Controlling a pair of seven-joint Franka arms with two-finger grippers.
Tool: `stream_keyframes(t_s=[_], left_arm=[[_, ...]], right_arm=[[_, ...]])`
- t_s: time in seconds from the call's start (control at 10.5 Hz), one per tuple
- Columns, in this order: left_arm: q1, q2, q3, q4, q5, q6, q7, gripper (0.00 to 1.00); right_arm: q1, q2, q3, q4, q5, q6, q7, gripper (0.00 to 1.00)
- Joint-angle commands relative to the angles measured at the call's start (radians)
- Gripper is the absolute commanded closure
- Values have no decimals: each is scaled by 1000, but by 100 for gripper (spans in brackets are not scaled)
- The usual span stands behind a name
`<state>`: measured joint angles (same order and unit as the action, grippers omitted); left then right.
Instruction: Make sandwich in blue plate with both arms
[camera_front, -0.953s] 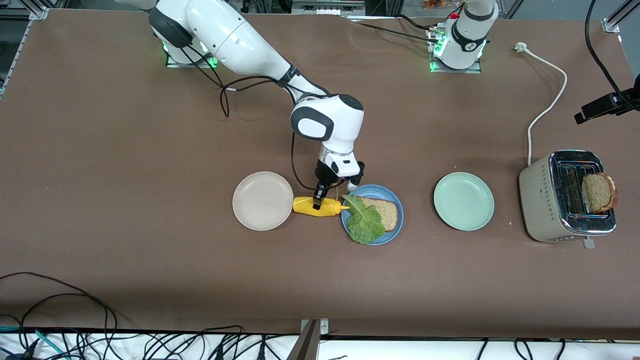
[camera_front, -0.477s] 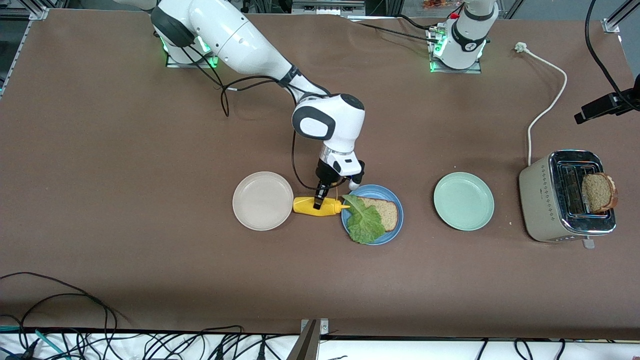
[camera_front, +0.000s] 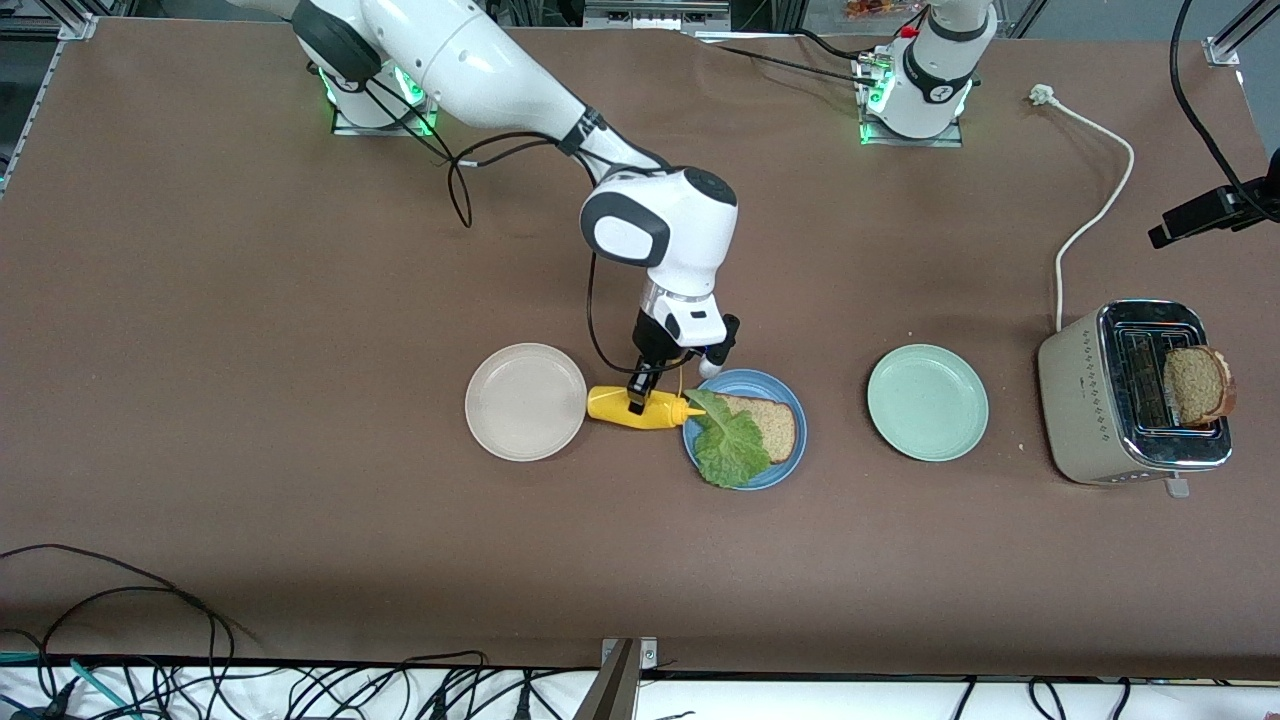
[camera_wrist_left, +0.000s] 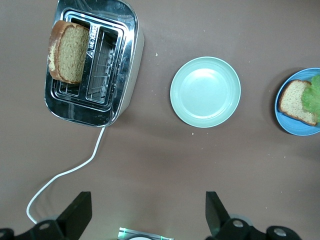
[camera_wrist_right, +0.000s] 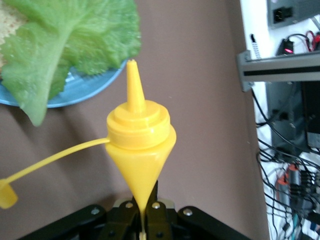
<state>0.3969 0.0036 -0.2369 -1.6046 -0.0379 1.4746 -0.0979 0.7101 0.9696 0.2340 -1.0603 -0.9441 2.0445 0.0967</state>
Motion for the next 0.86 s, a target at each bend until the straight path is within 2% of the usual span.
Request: stream_keyframes(t_s=[0.0,0.29,0.48,0.76], left_arm=[[10,19,-2,18,-8,-7,15,0],[10,44,-1,32,0,-7,13,0],[2,103,-7,80,111,-7,10,0],[-76,159,-16,81,271,-14,-3,0]], right_arm=[[3,-112,-1,-52,94,-49,-38,100],[-53,-298,-2,-217,227,-30,-107,100],[-92,-443,-2,-358,322,2,-107,100],[-168,-627,-9,-556,451,129,-149,100]])
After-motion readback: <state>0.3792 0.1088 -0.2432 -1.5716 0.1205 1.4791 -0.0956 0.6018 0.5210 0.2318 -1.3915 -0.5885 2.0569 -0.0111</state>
